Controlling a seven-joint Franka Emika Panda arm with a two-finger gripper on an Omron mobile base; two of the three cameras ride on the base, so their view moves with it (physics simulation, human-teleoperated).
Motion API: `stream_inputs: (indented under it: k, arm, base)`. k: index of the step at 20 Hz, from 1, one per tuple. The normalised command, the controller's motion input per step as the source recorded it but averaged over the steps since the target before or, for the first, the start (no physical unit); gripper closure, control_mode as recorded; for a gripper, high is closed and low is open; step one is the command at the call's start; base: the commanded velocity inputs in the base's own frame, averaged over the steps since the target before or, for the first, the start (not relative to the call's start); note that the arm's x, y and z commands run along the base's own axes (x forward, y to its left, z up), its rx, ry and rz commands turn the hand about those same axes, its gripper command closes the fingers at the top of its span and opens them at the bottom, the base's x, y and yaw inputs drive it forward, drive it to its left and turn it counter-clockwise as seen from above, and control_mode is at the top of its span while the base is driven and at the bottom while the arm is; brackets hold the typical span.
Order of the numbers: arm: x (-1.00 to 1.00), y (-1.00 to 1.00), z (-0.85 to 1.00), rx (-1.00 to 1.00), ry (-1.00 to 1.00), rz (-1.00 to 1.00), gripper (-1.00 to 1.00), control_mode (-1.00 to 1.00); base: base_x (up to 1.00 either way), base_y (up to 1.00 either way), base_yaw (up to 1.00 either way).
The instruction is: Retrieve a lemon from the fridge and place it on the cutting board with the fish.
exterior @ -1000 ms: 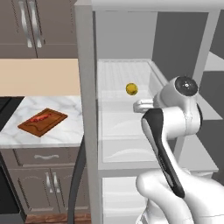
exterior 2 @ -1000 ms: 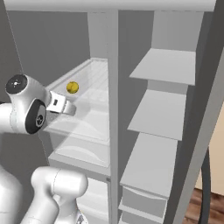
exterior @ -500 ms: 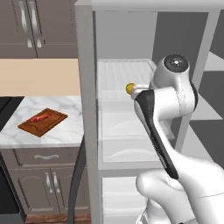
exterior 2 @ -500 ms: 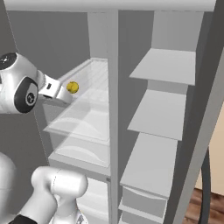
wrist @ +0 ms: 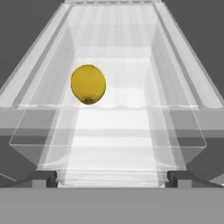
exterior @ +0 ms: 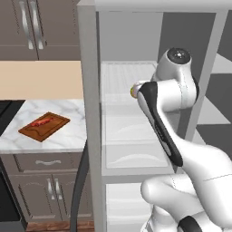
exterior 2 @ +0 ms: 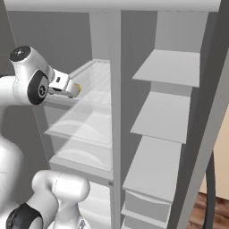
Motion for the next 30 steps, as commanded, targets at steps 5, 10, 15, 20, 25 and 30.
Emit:
stream_inputs:
  k: [5, 10, 15, 20, 25, 30]
  arm:
    - [0.44, 0.0, -0.02, 0.03, -0.01, 0.18, -1.0, -1.0]
    - [0.29, 0.02, 0.0, 0.0, 0.04, 0.06, -1.0, -1.0]
    - [0.5, 0.07, -0.02, 0.0, 0.03, 0.0, -1.0, -1.0]
    - [0.53, 0.09, -0.03, 0.0, 0.0, 0.0, -1.0, -1.0]
    - [0.52, 0.03, -0.05, -0.01, 0.0, 0.0, -1.0, -1.0]
    - [0.38, 0.0, -0.08, -0.02, 0.0, 0.0, -1.0, -1.0]
  base:
    - [0.0, 0.0, 0.0]
    - [0.0, 0.0, 0.0]
    - [0.0, 0.0, 0.0]
    - [0.0, 0.0, 0.0]
    - [0.0, 0.0, 0.0]
    - [0.0, 0.0, 0.0]
